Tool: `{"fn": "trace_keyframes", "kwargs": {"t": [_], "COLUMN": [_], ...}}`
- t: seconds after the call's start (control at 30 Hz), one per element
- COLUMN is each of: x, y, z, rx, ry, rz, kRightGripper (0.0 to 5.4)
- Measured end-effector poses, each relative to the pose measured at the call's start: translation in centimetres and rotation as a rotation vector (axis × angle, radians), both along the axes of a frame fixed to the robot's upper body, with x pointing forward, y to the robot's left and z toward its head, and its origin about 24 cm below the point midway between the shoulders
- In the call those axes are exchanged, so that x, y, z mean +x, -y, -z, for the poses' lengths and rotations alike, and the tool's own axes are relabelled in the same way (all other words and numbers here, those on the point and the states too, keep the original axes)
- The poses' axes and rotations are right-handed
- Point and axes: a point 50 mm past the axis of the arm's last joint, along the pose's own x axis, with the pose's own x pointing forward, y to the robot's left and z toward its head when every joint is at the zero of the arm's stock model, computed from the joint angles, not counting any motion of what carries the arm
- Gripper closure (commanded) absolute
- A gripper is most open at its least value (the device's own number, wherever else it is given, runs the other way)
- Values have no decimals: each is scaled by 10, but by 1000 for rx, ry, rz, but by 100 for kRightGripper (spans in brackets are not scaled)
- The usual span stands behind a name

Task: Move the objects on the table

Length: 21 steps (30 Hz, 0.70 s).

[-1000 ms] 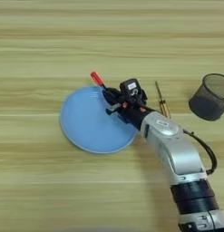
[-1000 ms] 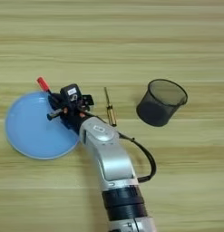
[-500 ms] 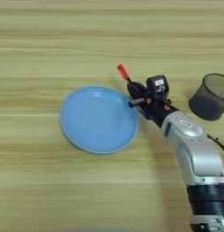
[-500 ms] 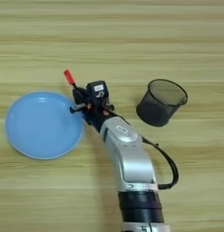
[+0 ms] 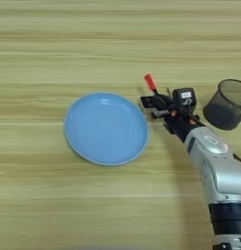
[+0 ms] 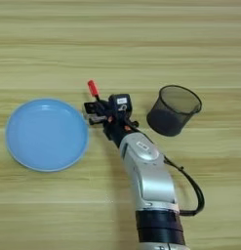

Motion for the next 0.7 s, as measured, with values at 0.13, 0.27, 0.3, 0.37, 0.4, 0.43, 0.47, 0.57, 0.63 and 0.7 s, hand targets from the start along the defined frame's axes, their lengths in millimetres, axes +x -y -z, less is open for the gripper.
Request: {"fn": "trace_keyframes", "kwargs": {"t": [0.13, 0.27, 0.3, 0.37, 0.4, 0.43, 0.47, 0.57, 0.63, 0.7], "x": [0, 0, 0, 1, 1, 1, 1, 1, 1, 1], "y": [4, 5, 6, 8, 10, 10, 11, 12, 13, 14], "z": [3, 2, 2, 3, 5, 6, 7, 9, 11, 13], "rx": [-1, 0, 0, -1, -5, -6, -11, -16, -19, -26], "ry": [-4, 3, 3, 1, -3, -5, -9, -15, -18, -27], "rz": [18, 26, 28, 47, 55, 57, 62, 77, 80, 84], "kRightGripper": [495, 495, 495, 495, 495, 495, 495, 495, 495, 495]}}
